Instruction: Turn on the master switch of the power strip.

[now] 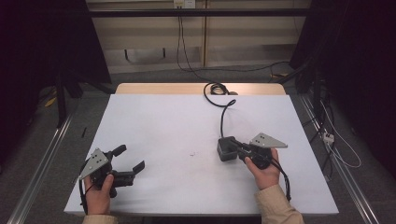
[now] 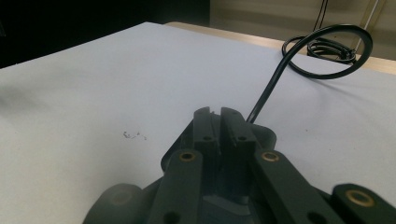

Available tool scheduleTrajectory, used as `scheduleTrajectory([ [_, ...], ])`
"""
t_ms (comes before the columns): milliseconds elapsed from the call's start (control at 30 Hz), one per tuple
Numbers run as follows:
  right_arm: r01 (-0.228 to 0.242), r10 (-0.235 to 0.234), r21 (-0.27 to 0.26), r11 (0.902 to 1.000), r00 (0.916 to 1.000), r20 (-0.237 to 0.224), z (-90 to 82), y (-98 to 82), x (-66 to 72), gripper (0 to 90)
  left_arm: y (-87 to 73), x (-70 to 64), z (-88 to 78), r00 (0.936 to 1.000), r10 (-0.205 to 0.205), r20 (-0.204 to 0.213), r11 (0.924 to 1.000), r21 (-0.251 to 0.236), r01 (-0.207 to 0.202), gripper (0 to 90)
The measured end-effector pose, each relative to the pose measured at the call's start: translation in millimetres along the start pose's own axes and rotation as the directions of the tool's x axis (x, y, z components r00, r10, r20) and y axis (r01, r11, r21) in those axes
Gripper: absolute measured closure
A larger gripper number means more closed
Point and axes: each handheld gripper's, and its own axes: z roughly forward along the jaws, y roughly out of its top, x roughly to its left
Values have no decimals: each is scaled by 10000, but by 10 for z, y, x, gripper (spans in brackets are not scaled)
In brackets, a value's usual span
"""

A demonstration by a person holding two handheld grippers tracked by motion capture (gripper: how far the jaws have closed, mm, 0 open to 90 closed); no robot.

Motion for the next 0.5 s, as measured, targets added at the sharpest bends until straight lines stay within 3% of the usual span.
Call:
scheduleTrajectory([
  [500,21,-20,141,9999,10000,-54,31,17,4,900,0,4,1,10000,15,-4,10000,-1,-15,24],
])
